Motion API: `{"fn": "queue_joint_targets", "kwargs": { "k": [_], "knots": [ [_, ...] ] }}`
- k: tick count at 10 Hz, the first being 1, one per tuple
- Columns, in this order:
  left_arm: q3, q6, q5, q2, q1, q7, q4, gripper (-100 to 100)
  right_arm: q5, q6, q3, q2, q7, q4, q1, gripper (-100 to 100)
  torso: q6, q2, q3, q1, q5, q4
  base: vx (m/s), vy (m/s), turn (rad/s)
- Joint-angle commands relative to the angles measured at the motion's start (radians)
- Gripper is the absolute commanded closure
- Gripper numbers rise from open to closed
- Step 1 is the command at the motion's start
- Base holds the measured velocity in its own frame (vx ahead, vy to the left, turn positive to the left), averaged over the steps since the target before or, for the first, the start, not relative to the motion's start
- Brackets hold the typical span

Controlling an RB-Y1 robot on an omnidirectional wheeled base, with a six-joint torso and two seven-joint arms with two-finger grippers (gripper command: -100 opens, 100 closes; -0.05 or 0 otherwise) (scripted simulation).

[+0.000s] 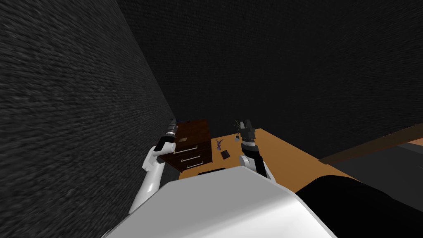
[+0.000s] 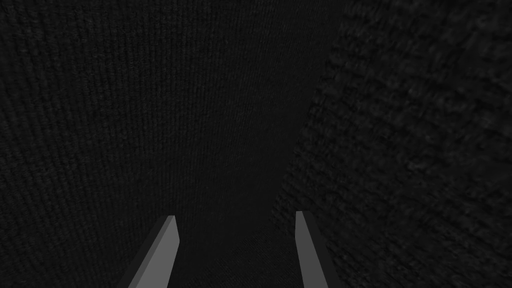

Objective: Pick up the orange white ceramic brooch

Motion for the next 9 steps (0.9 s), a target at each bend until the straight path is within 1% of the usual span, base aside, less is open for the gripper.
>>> {"fn": "queue_joint_targets", "kwargs": {
  "k": [1, 2, 3, 5, 6, 7, 8, 9],
  "knots": [
    [0.007, 0.050, 0.012, 0.012, -0.014, 0.004, 0.019, -100, 0.000, 0.000, 0.000, 0.000, 0.000, 0.000, 0.000, 0, 0.000, 0.000, 0.000, 0.000, 0.000, 0.000, 0.005, 0.000, -0.014],
    [0.007, 0.060, 0.012, 0.012, -0.014, 0.004, 0.019, -100, 0.000, 0.000, 0.000, 0.000, 0.000, 0.000, 0.000, 0, 0.000, 0.000, 0.000, 0.000, 0.000, 0.000, 0.000, 0.000, 0.000],
    [0.017, 0.101, 0.028, 0.023, -0.058, 0.007, 0.060, -100, 0.000, 0.000, 0.000, 0.000, 0.000, 0.000, 0.000, 0, 0.000, 0.000, 0.000, 0.000, 0.000, 0.000, 0.004, 0.000, -0.013],
    [0.017, 0.140, 0.028, 0.023, -0.058, 0.007, 0.060, -100, 0.000, 0.000, 0.000, 0.000, 0.000, 0.000, 0.000, 0, 0.000, 0.000, 0.000, 0.000, 0.000, 0.000, 0.002, 0.001, -0.005],
    [0.026, 0.178, 0.045, 0.034, -0.101, 0.010, 0.102, -100, 0.000, 0.000, 0.000, 0.000, 0.000, 0.000, 0.000, 0, 0.000, 0.000, 0.000, 0.000, 0.000, 0.000, 0.000, 0.000, 0.000],
    [0.026, 0.207, 0.045, 0.034, -0.101, 0.010, 0.102, -100, 0.000, 0.000, 0.000, 0.000, 0.000, 0.000, 0.000, 0, 0.000, 0.000, 0.000, 0.000, 0.000, 0.000, 0.006, 0.001, -0.015],
    [0.026, 0.220, 0.045, 0.034, -0.101, 0.010, 0.102, -100, 0.000, 0.000, 0.000, 0.000, 0.000, 0.000, 0.000, 0, 0.000, 0.000, 0.000, 0.000, 0.000, 0.000, 0.000, 0.000, 0.000],
    [0.032, 0.255, 0.063, 0.046, -0.144, 0.012, 0.144, -100, 0.000, 0.000, 0.000, 0.000, 0.000, 0.000, 0.000, 0, 0.000, 0.000, 0.000, 0.000, 0.000, 0.000, 0.006, 0.002, -0.015]
  ]
}}
